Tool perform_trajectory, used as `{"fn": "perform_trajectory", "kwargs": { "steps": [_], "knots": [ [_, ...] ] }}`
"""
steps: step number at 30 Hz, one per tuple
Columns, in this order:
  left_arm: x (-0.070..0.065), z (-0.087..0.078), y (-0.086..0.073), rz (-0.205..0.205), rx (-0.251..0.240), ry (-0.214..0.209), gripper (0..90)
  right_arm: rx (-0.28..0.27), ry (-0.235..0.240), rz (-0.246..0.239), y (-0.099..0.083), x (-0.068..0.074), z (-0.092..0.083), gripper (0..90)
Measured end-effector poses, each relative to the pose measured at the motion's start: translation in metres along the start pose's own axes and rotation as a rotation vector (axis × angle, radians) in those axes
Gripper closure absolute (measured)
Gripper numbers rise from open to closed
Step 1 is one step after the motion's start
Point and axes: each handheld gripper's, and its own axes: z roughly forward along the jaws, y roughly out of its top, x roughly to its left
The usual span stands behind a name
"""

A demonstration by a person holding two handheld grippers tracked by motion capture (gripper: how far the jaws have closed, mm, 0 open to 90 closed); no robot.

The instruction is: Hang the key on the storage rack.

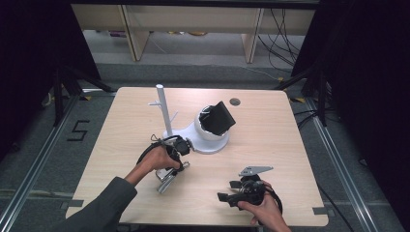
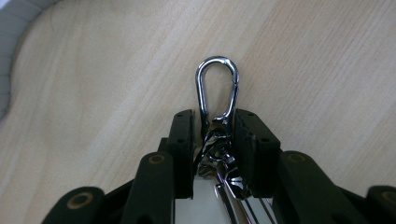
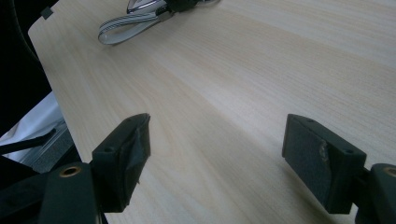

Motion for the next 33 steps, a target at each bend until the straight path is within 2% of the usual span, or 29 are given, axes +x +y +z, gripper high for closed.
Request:
{"fn": "perform_trajectory", "kwargs": {
  "steps": [1,4,5,6,9,10,18,19,21,22,23,24,25,26,27,30,31,33],
  "knots": [
    [0.0,0.0,0.001,-0.011,0.01,-0.002,70.2,-0.001,-0.007,-0.006,0.0,0.0,0.0,24.7],
    [0.0,0.0,0.003,-0.006,0.027,0.006,73.0,-0.001,0.005,0.002,0.0,0.001,0.0,24.8],
    [-0.001,0.0,0.004,-0.004,0.037,0.006,73.8,-0.004,0.006,-0.012,0.0,0.0,0.0,24.8],
    [-0.001,0.0,0.005,-0.005,0.043,0.005,74.4,0.001,0.002,0.004,0.0,0.0,0.0,24.8],
    [0.0,0.0,0.006,0.008,0.051,0.0,74.8,-0.003,-0.004,-0.007,0.0,0.0,0.0,24.9],
    [0.0,0.0,0.007,0.025,0.058,0.002,74.9,-0.001,0.0,-0.006,0.0,0.001,0.0,25.0],
    [-0.001,0.0,0.007,0.054,0.054,0.005,75.2,-0.005,0.009,0.013,0.0,0.0,0.0,25.1],
    [-0.001,0.0,0.007,0.062,0.052,0.011,75.2,-0.013,0.0,-0.012,0.001,-0.001,0.0,25.2],
    [-0.003,0.0,0.006,0.064,0.047,0.014,75.3,-0.013,0.0,-0.011,0.001,-0.001,0.0,25.3],
    [-0.002,-0.001,0.007,0.067,0.046,0.012,77.6,-0.011,0.001,-0.012,0.0,-0.001,0.0,25.3],
    [-0.001,-0.006,0.007,0.059,0.011,0.005,83.4,-0.007,-0.001,0.006,0.0,-0.001,-0.001,25.3],
    [0.001,-0.01,0.007,0.066,-0.001,0.006,83.6,-0.012,-0.001,-0.005,0.001,-0.002,0.0,25.3],
    [0.002,-0.013,0.007,0.068,-0.007,0.01,83.6,-0.012,-0.001,-0.005,0.001,-0.002,0.0,25.3],
    [0.003,-0.014,0.006,0.082,0.013,0.012,83.6,-0.013,0.001,-0.004,0.001,-0.001,0.0,25.3],
    [0.003,-0.013,0.004,0.064,0.019,0.018,83.6,-0.013,0.002,-0.006,0.001,-0.001,0.0,25.3],
    [0.005,-0.007,0.003,0.063,0.039,0.01,83.0,-0.013,0.004,-0.003,0.001,-0.002,0.0,25.3],
    [0.005,-0.007,0.002,0.049,0.023,0.005,83.0,-0.013,0.004,-0.003,0.001,-0.002,0.0,25.3],
    [0.006,-0.007,0.002,0.046,0.024,0.004,83.3,-0.008,0.002,-0.007,0.0,-0.002,0.0,25.3]
  ]
}}
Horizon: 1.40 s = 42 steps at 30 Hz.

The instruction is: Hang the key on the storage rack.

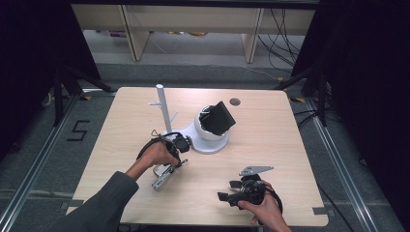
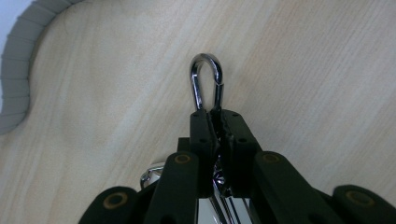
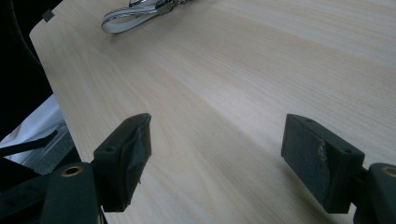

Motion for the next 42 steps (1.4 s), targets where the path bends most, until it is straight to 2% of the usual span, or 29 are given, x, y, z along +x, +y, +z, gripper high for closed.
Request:
{"fn": "perform_trajectory", "kwargs": {
  "steps": [4,6,9,10,11,12,13,14,15,16,19,20,22,23,24,25,31,32,33,35,37,38,40,41,42],
  "knots": [
    [-0.001,0.0,0.0,0.005,0.005,0.011,83.4,0.001,0.007,0.007,0.0,0.001,0.0,25.4],
    [-0.001,-0.001,0.001,0.024,0.014,0.014,83.6,0.004,0.0,0.01,0.0,0.001,0.0,25.4],
    [-0.001,-0.006,-0.001,0.024,-0.005,0.023,83.8,-0.001,0.013,0.001,0.0,0.0,0.0,25.4],
    [0.0,-0.008,-0.001,0.027,-0.004,0.024,83.9,0.0,0.012,0.002,0.0,0.0,0.001,25.4],
    [0.001,-0.01,-0.002,0.022,-0.009,0.018,83.9,0.005,0.009,0.024,0.0,0.001,0.0,25.4],
    [0.001,-0.012,-0.002,0.015,-0.016,0.021,83.9,0.003,0.006,0.017,0.0,0.0,0.0,25.5],
    [0.004,-0.017,-0.003,0.032,-0.017,0.027,84.0,0.005,0.01,0.024,0.0,0.001,0.0,25.5],
    [0.004,-0.02,-0.003,0.032,-0.02,0.032,84.0,0.004,0.007,0.004,0.0,0.0,0.001,25.5],
    [0.005,-0.022,-0.004,0.025,-0.032,0.042,84.0,0.003,0.003,0.004,0.0,0.0,0.001,25.5],
    [0.006,-0.026,-0.005,0.019,-0.029,0.033,84.0,0.003,0.003,0.004,0.0,0.0,0.001,25.5],
    [0.008,-0.036,-0.007,0.027,-0.017,0.049,84.0,0.007,0.006,0.023,0.0,0.001,0.001,25.8],
    [0.009,-0.039,-0.008,0.02,-0.026,0.058,84.0,0.007,0.006,0.023,0.0,0.001,0.001,25.8],
    [0.01,-0.047,-0.008,0.014,-0.03,0.058,84.1,0.004,0.008,0.008,0.0,0.0,0.001,25.8],
    [0.011,-0.051,-0.009,0.019,-0.032,0.066,84.1,0.014,0.01,0.033,0.0,0.002,0.001,25.8],
    [0.011,-0.054,-0.009,0.018,-0.027,0.067,84.1,0.014,0.01,0.033,0.0,0.002,0.001,25.8],
    [0.012,-0.058,-0.009,0.015,-0.031,0.069,84.0,0.006,0.013,0.011,0.0,0.0,0.001,25.8],
    [0.016,-0.084,-0.014,0.007,-0.045,0.111,84.1,0.007,0.01,0.012,-0.001,0.0,0.001,25.8],
    [0.018,-0.09,-0.015,0.007,-0.039,0.113,84.1,0.012,0.008,0.036,-0.001,0.001,0.001,25.8],
    [0.019,-0.095,-0.016,0.002,-0.046,0.123,84.0,0.007,0.003,0.017,0.0,-0.001,0.002,25.8],
    [0.022,-0.106,-0.019,-0.008,-0.05,0.134,84.1,0.013,0.007,0.035,-0.001,0.001,0.001,25.8],
    [0.024,-0.117,-0.022,-0.012,-0.059,0.152,84.1,0.01,0.002,0.021,-0.001,0.0,0.002,25.8],
    [0.027,-0.129,-0.026,-0.028,-0.077,0.163,84.1,0.01,0.002,0.021,-0.001,0.0,0.002,25.8],
    [0.029,-0.142,-0.029,-0.034,-0.075,0.18,84.0,0.013,0.005,0.025,-0.001,0.0,0.002,25.8],
    [0.03,-0.148,-0.031,-0.045,-0.088,0.198,84.1,0.012,0.022,0.043,-0.001,0.001,0.003,25.8],
    [0.031,-0.155,-0.032,-0.047,-0.079,0.197,84.1,0.01,0.031,0.03,-0.001,0.0,0.003,25.8]
  ]
}}
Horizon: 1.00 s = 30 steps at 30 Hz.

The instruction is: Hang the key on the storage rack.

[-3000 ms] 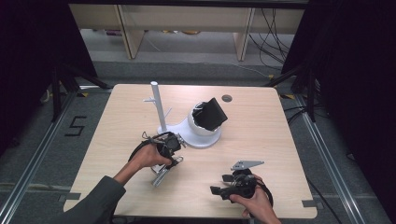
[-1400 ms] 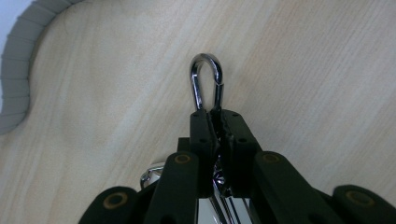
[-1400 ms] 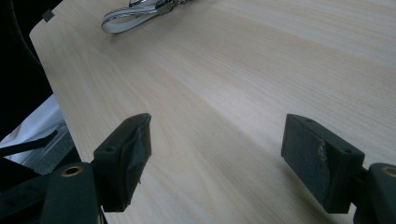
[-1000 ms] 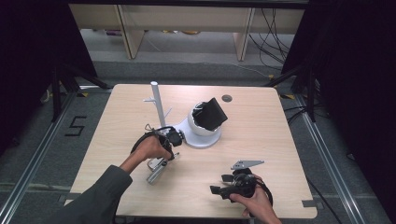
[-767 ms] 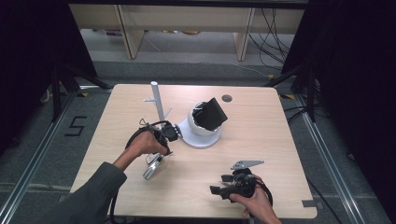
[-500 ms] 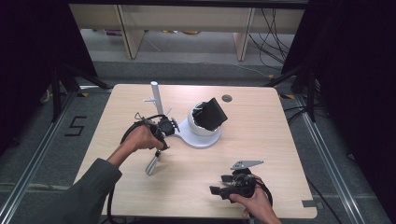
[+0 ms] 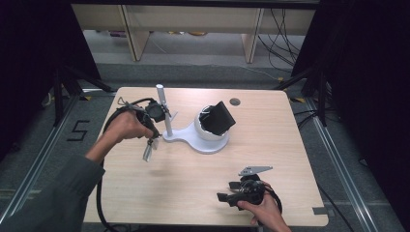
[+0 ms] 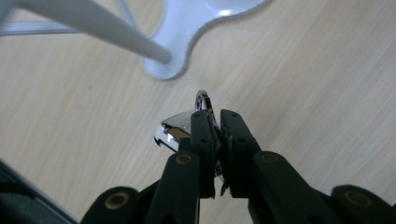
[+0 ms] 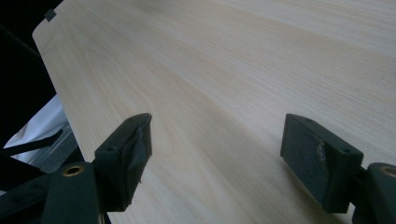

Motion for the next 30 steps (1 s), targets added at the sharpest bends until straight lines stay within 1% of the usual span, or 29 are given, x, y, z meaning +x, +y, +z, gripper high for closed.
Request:
{"fn": "perform_trajectory", "kwargs": {
  "steps": [1,2,3,4,5,6,7,8,10,11,12,14,15,16,18,19,20,21,24,25,26,27,28,29,30],
  "knots": [
    [0.003,-0.007,-0.001,-0.007,-0.009,0.009,84.0,0.0,-0.005,0.011,0.0,0.001,0.0,25.8],
    [0.006,-0.013,-0.001,-0.02,-0.015,0.019,84.0,-0.003,-0.006,-0.007,0.0,-0.001,0.0,25.8],
    [0.009,-0.02,-0.002,-0.021,-0.011,0.025,84.0,-0.005,-0.007,-0.007,0.0,-0.001,0.0,25.8],
    [0.012,-0.026,-0.002,-0.028,-0.014,0.036,84.0,0.0,-0.005,0.014,0.0,0.001,0.0,25.8],
    [0.016,-0.032,-0.003,-0.034,-0.015,0.038,84.0,-0.001,-0.001,0.003,0.0,0.0,0.0,25.8],
    [0.019,-0.037,-0.003,-0.038,-0.018,0.043,84.1,0.001,-0.002,0.002,0.0,0.0,0.0,25.8],
    [0.021,-0.042,-0.003,-0.052,-0.028,0.052,84.0,0.0,-0.003,0.001,0.0,0.0,0.0,25.8],
    [0.025,-0.047,-0.003,-0.055,-0.025,0.043,84.1,-0.002,-0.003,0.003,0.0,0.0,0.0,25.8],
    [0.03,-0.053,-0.002,-0.081,-0.029,0.058,84.1,0.002,-0.002,0.005,0.0,0.0,0.0,25.8],
    [0.033,-0.056,-0.002,-0.086,-0.021,0.055,84.0,0.001,-0.001,0.005,0.0,0.0,0.0,25.8],
    [0.035,-0.058,-0.002,-0.096,-0.023,0.063,84.0,-0.001,-0.002,0.002,0.0,0.0,0.0,25.8],
    [0.041,-0.06,-0.001,-0.11,-0.023,0.068,84.0,0.013,-0.004,0.03,0.0,0.001,-0.001,25.8],
    [0.044,-0.061,-0.001,-0.122,-0.031,0.077,84.0,0.004,-0.018,0.007,0.0,0.0,-0.001,25.8],
    [0.046,-0.062,-0.001,-0.128,-0.037,0.078,84.1,0.005,-0.018,0.002,0.0,-0.001,-0.001,25.8],
    [0.05,-0.062,-0.001,-0.145,-0.043,0.085,84.0,0.005,-0.019,0.005,0.0,0.0,-0.001,25.9],
    [0.052,-0.063,0.0,-0.15,-0.044,0.084,84.0,0.0,-0.004,-0.001,0.0,-0.001,0.0,25.8],
    [0.054,-0.063,0.001,-0.156,-0.048,0.091,84.1,0.002,0.001,0.029,-0.001,0.001,0.0,25.9],
    [0.056,-0.063,0.001,-0.165,-0.048,0.094,84.0,0.001,0.001,0.01,0.0,0.0,0.0,25.9],
    [0.061,-0.065,0.004,-0.175,-0.059,0.098,84.1,-0.001,-0.004,-0.007,0.0,-0.001,0.0,25.8],
    [0.062,-0.065,0.004,-0.182,-0.052,0.094,84.1,0.002,0.0,0.014,0.0,0.0,0.0,25.9],
    [0.062,-0.065,0.005,-0.185,-0.05,0.099,84.1,0.004,0.006,0.003,0.0,0.0,0.0,25.9],
    [0.063,-0.064,0.006,-0.185,-0.045,0.098,84.1,0.005,0.007,0.004,0.0,0.0,0.0,25.8],
    [0.064,-0.065,0.007,-0.188,-0.049,0.098,84.1,0.004,0.0,0.017,-0.001,0.001,0.0,25.9],
    [0.064,-0.065,0.008,-0.186,-0.048,0.1,84.1,-0.001,-0.004,-0.004,0.0,-0.001,0.0,25.8],
    [0.065,-0.065,0.009,-0.187,-0.048,0.094,84.1,0.004,0.002,0.018,0.0,0.001,0.0,25.8]
  ]
}}
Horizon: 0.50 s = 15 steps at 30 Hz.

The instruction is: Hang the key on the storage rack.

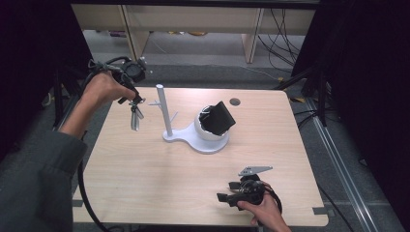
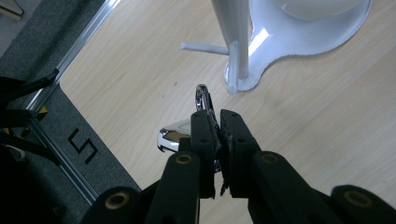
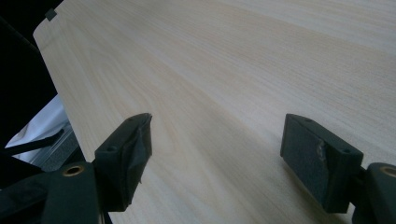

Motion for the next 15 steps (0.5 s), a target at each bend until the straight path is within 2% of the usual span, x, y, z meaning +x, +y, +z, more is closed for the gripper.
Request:
{"fn": "perform_trajectory", "kwargs": {
  "steps": [2,3,6,8,15],
  "knots": [
    [-0.001,0.0,0.002,0.0,0.013,0.0,84.1,-0.004,-0.004,-0.005,0.0,0.0,0.0,25.9],
    [-0.001,0.0,0.003,0.005,0.015,-0.003,84.1,-0.006,-0.006,-0.025,0.0,-0.002,0.0,25.8],
    [-0.003,0.001,0.005,0.008,0.014,-0.011,84.1,-0.001,0.003,-0.009,0.0,0.0,0.0,25.9],
    [-0.004,0.001,0.007,0.011,0.017,-0.014,84.1,-0.004,-0.004,-0.025,0.0,-0.001,0.0,25.8],
    [-0.012,0.006,0.014,0.03,0.035,-0.025,84.1,0.009,-0.015,-0.012,0.0,0.001,-0.001,25.9]
  ]
}}
